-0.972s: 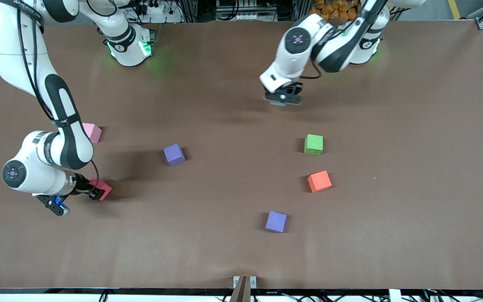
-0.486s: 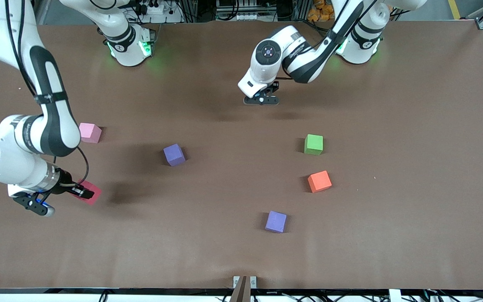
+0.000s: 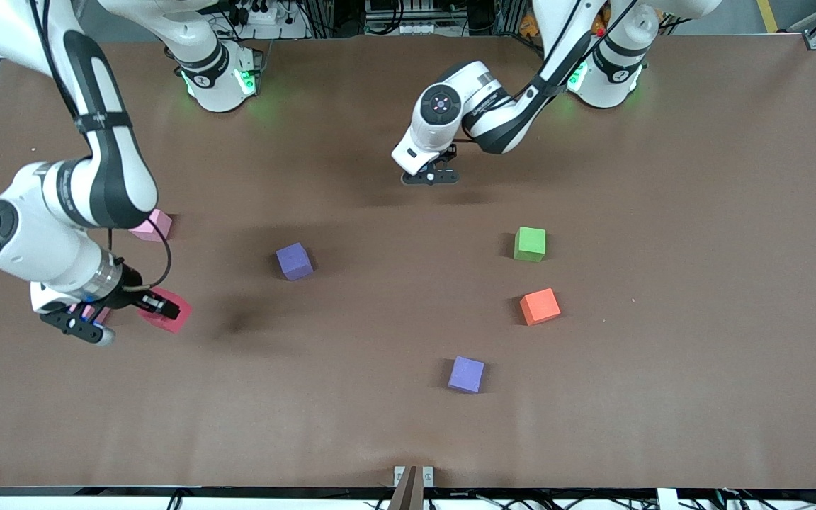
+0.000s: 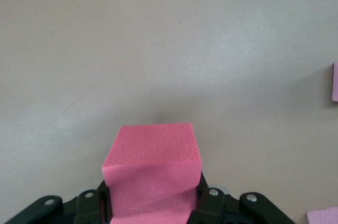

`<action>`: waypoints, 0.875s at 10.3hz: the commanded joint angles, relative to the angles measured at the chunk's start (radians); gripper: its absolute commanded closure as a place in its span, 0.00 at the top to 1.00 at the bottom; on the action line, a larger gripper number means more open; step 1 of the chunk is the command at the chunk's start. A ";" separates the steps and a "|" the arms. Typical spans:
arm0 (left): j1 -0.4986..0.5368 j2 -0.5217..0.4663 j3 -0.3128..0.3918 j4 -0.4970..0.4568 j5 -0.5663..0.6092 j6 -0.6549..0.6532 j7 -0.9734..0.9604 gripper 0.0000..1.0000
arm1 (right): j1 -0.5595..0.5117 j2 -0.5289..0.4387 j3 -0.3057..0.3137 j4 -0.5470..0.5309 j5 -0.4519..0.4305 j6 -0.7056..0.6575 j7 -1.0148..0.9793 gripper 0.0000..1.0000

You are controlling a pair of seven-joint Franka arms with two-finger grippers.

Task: Arrange blocks into number 1
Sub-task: 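Place the cyan cube mid-table with the left gripper while the right carries pink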

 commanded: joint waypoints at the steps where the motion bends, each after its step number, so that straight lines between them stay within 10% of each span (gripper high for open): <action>1: -0.020 0.051 0.012 0.040 0.087 0.010 -0.083 0.00 | 0.047 -0.111 -0.009 -0.141 0.006 0.042 0.021 0.44; 2: -0.021 0.055 0.012 0.038 0.089 0.016 -0.092 0.16 | 0.061 -0.129 -0.009 -0.167 0.008 0.047 0.026 0.44; 3: -0.021 0.052 0.012 0.038 0.092 0.016 -0.094 0.99 | 0.067 -0.155 -0.007 -0.198 0.009 0.045 0.021 0.44; 9: 0.047 -0.153 0.004 0.017 0.159 -0.063 -0.160 1.00 | 0.164 -0.217 -0.007 -0.252 0.016 0.036 0.076 0.43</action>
